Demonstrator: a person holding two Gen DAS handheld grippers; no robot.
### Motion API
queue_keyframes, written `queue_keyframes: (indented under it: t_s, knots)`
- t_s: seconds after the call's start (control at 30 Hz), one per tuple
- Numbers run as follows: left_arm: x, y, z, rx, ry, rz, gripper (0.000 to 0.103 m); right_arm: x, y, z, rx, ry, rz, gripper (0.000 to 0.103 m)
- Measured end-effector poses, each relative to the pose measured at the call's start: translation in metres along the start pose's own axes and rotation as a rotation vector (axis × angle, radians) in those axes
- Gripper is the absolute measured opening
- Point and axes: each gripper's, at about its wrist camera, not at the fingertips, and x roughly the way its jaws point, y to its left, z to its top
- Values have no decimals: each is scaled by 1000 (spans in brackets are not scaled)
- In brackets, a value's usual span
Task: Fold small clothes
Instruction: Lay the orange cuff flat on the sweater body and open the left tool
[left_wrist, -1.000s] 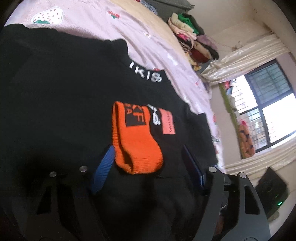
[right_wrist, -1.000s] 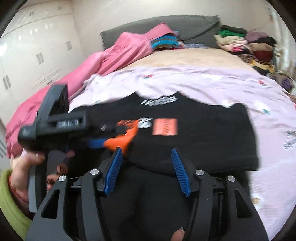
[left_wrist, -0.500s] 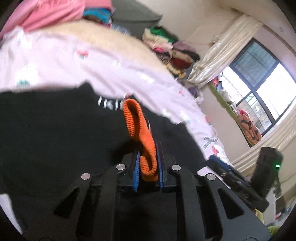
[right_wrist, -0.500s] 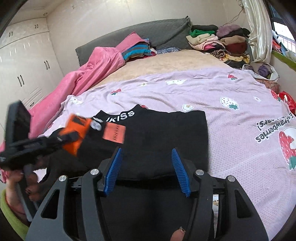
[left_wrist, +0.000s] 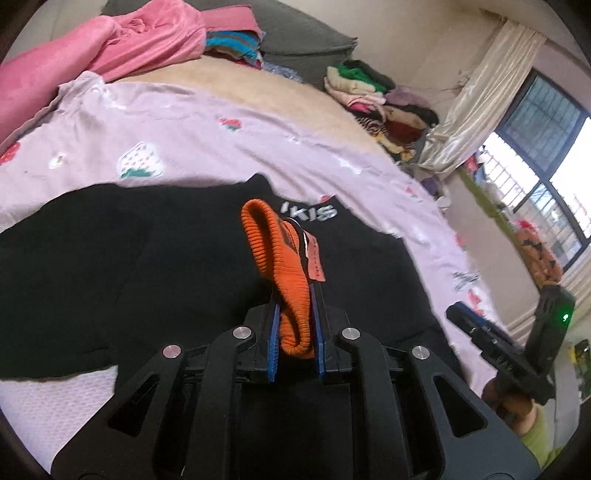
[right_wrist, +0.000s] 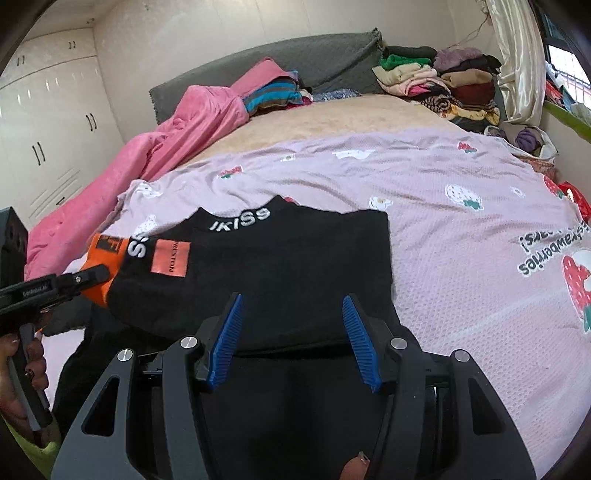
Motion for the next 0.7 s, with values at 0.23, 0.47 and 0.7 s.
queue_keyframes:
  t_s: [0.23,0.47,0.7]
  knots:
    - [-3,7,0,-13,2,9,9,6,-1,-1,4,14,-41,54]
    - [-15,15,1,-16,-40,68,18,11,0,4,-21,9,-88,54]
    - [-1,3,-3,11,-9,26,33,25,9,11,-44,33,-87,55]
